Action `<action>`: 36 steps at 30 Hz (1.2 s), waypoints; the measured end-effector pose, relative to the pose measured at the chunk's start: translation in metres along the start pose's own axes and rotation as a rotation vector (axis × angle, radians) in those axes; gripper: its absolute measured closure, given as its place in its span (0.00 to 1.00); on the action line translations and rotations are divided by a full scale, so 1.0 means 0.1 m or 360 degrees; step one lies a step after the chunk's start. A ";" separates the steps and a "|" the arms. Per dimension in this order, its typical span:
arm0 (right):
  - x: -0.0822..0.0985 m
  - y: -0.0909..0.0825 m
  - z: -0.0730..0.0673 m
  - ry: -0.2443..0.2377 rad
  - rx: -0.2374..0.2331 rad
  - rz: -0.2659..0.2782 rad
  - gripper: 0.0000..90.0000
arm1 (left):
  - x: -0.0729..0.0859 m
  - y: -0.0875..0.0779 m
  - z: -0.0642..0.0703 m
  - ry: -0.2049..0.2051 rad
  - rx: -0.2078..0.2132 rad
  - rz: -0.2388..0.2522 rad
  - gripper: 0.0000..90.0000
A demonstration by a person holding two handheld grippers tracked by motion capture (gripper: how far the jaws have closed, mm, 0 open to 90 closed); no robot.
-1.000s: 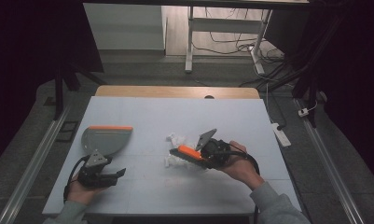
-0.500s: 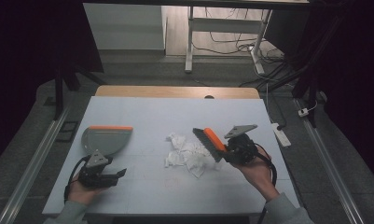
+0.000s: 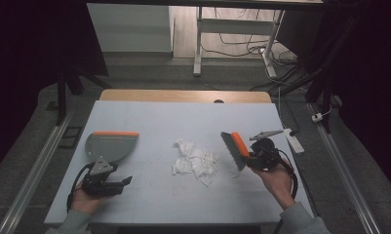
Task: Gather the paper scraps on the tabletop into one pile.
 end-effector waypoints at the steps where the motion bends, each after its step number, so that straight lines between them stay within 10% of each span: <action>1: 0.04 0.02 0.05 0.0008 0.0039 -0.0038 0.78 | 0.00 0.00 0.00 -0.0001 0.0000 0.0000 0.32; 5: 0.15 0.05 0.23 0.0042 0.0178 -0.0112 0.78 | 0.00 0.00 0.00 -0.0004 -0.0001 0.0000 0.32; 9: 0.16 0.04 0.21 0.0158 0.0034 -0.0105 0.79 | 0.00 0.01 0.01 0.0000 0.0000 -0.0004 0.32; 22: -0.37 0.32 -0.67 0.0029 -0.0357 0.0036 0.78 | 0.01 0.00 -0.01 -0.0001 -0.0001 -0.0001 0.32; 30: -0.48 -0.03 -0.50 -0.0008 -0.0243 0.0200 0.78 | -0.01 0.00 0.01 0.0009 -0.0001 -0.0004 0.32; 36: -0.58 -0.04 -0.50 -0.0002 -0.0308 0.0238 0.78 | 0.00 0.01 0.00 0.0005 0.0000 -0.0006 0.32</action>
Point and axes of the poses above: each handheld gripper's, and its own axes: y roughly forward along the jaws, x roughly out of its underside, z roughly to its right, the point moved 7 cm from there along y, roughly forward along the jaws, and after that the axes turned 9 degrees about y, right-handed, at the moved point
